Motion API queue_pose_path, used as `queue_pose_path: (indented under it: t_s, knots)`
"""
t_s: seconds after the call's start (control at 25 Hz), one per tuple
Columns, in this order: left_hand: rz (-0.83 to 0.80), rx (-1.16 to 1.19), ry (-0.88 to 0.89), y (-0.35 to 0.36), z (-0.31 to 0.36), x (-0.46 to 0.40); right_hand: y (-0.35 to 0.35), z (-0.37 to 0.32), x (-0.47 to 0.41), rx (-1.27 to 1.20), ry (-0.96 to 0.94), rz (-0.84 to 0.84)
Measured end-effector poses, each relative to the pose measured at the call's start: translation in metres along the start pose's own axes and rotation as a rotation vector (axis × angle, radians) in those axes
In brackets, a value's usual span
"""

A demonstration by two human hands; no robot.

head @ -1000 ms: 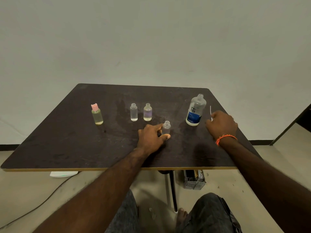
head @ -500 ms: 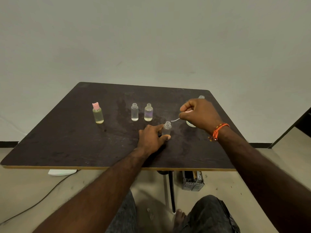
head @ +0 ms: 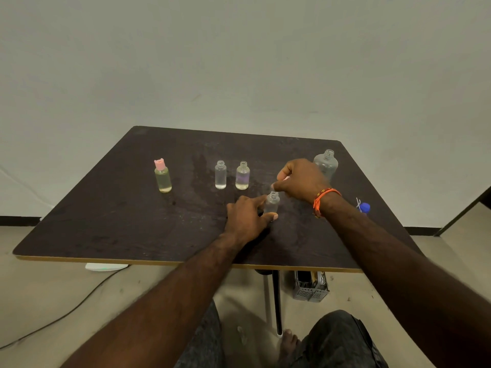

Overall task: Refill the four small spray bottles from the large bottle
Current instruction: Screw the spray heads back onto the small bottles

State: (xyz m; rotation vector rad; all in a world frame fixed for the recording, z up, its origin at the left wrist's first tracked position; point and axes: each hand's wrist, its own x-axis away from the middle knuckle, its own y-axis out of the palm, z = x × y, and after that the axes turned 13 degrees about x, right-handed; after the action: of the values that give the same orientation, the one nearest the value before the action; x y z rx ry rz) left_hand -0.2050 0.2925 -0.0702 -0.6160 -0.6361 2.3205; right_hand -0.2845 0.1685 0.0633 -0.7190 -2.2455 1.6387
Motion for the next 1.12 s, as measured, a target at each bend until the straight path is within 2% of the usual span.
queue_pose_path:
  t_s: [0.28,0.56,0.68,0.76,0.92,1.0,1.12]
  knots:
    - [0.022,0.005,0.029,-0.001,0.0,0.001,0.024,0.005,-0.001,0.06,-0.113,-0.124]
    - [0.037,-0.018,-0.027,-0.002,0.005,0.001,0.035,0.014,0.005,0.158,-0.015,0.027]
    - [0.03,0.013,-0.01,-0.003,0.006,0.004,0.043,0.021,0.013,-0.072,-0.154,-0.045]
    - [0.026,-0.022,0.003,-0.004,0.006,0.004,0.045,0.023,0.016,-0.223,-0.207,-0.025]
    - [0.022,-0.035,-0.046,-0.003,0.008,0.002,0.049,0.022,0.014,-0.153,-0.079,0.147]
    - [0.032,-0.019,-0.08,-0.003,0.007,0.002,0.051,0.021,0.016,-0.148,-0.089,0.112]
    - [0.029,0.013,-0.046,-0.002,0.004,0.003,0.054,0.024,0.018,-0.302,-0.192,0.064]
